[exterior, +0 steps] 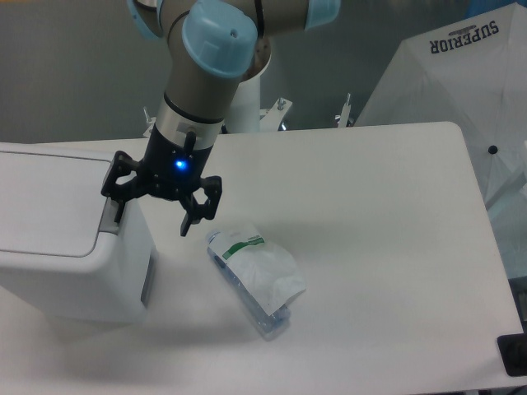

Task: Open the trash can
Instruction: 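Push the gripper against the lid to flip it open, then raise the gripper away from the opened trash can over the bag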

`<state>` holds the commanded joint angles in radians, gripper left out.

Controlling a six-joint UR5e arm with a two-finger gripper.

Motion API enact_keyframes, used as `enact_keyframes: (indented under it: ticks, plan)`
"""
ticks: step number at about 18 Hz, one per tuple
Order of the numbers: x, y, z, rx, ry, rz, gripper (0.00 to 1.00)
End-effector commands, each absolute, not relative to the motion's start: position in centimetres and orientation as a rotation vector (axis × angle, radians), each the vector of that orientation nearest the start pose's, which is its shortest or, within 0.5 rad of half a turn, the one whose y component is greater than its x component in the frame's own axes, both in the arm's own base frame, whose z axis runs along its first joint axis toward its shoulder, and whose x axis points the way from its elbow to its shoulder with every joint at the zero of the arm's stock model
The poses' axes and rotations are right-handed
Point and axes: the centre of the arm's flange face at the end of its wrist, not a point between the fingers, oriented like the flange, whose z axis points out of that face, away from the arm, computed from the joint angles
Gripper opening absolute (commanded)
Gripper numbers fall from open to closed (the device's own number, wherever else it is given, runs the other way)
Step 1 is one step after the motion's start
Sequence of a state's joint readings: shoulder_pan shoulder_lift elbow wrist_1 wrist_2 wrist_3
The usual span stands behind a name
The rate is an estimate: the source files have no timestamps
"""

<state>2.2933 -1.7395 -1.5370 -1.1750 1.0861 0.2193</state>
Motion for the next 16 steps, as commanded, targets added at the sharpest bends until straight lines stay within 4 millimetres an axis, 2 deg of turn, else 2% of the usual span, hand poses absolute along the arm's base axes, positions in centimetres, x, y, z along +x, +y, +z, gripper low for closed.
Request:
enact_keyframes:
  ticks: [9, 12, 16]
  plan:
    - [-25.0, 55.5, 46.5, -2.605, -0.583, -0.432, 1.0]
    - [-25.1, 55.5, 47.9, -2.588, -0.573, -0.418, 1.0]
    - [-26.4, 54.6, 49.1, -2.561, -0.596, -0.389, 1.0]
